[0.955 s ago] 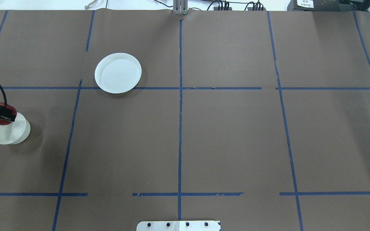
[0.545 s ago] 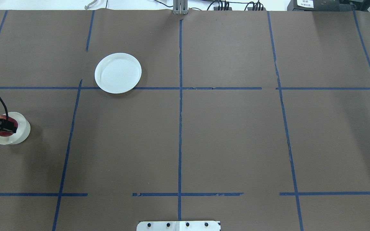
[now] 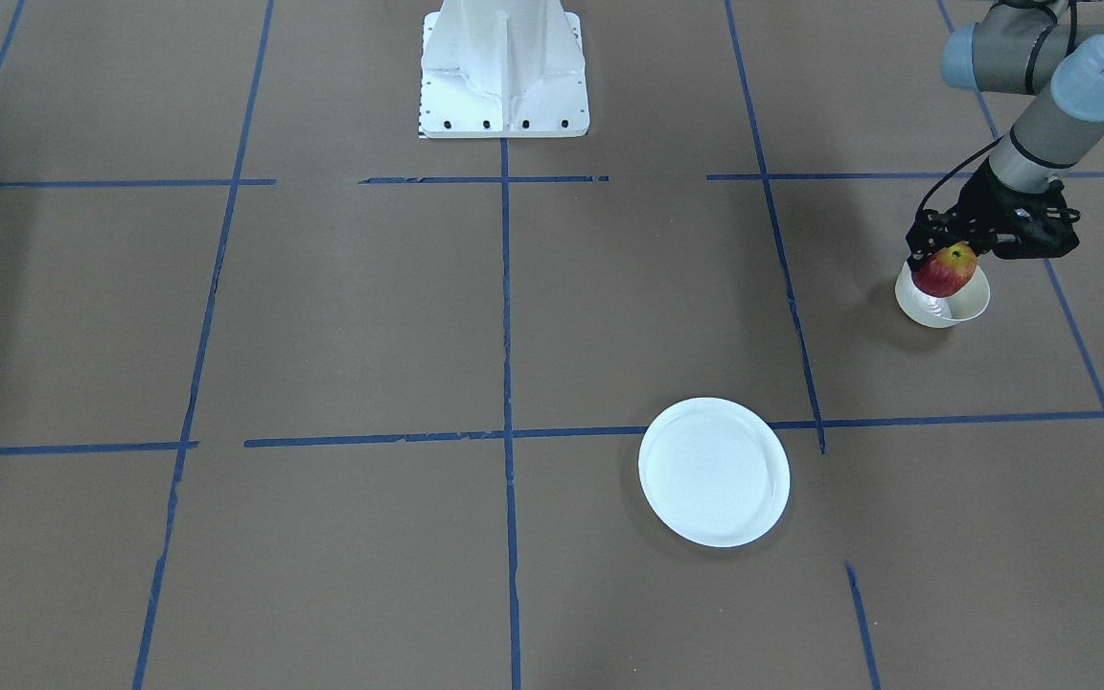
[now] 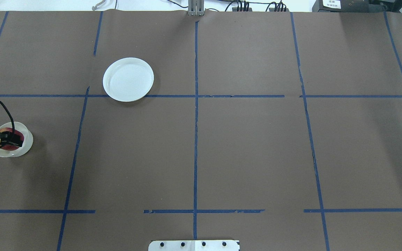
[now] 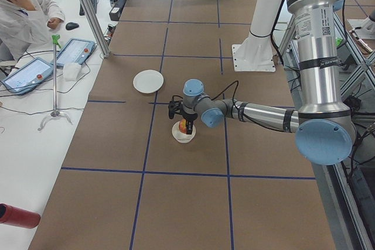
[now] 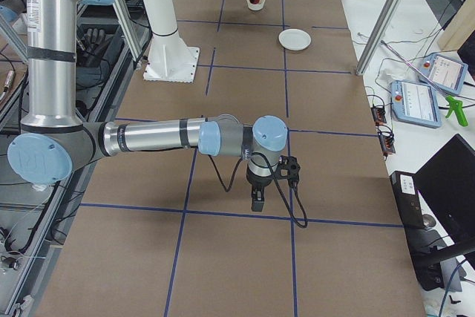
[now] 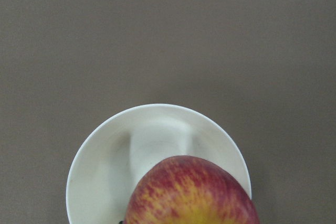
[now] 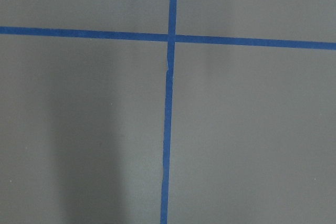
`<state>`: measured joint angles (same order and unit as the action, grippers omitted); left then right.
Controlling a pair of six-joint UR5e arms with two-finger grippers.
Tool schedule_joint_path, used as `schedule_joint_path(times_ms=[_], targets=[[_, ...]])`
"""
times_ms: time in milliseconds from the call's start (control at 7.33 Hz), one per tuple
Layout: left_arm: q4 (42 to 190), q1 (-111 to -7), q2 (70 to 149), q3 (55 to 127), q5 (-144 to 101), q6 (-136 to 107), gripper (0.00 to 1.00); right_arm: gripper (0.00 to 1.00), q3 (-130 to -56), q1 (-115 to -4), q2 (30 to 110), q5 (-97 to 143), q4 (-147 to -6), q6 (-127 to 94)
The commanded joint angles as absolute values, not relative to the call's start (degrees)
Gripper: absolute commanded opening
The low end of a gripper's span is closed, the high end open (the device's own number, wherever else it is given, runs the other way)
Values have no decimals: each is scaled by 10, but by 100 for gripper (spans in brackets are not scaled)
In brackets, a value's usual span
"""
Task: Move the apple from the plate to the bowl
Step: 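Lower the apple into the white bowl and open the left gripper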
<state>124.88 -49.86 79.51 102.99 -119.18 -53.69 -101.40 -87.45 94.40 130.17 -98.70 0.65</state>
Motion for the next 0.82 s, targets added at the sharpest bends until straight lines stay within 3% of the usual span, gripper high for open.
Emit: schedule_joint_path(times_ms=[0,136,273,409,682], targets=[[1250,-498,795,1023,-1193,-533,21,100,-1014,-875,944,1302,-987,6],[1250,-498,795,1018,-1193,-533,44,100,-1013,-875,944,1302,-987,6],[1250,-498,796,1013,-1193,-533,88,100,-1014,-875,944,1302,-987,6],[1249,-498,797,1013,-1195,-536,100,100,-1013,-875,944,1302,-987,6],[1246,-500,795,1024,-1201,-531,100,100,-1013,-875,944,1302,-987,6]])
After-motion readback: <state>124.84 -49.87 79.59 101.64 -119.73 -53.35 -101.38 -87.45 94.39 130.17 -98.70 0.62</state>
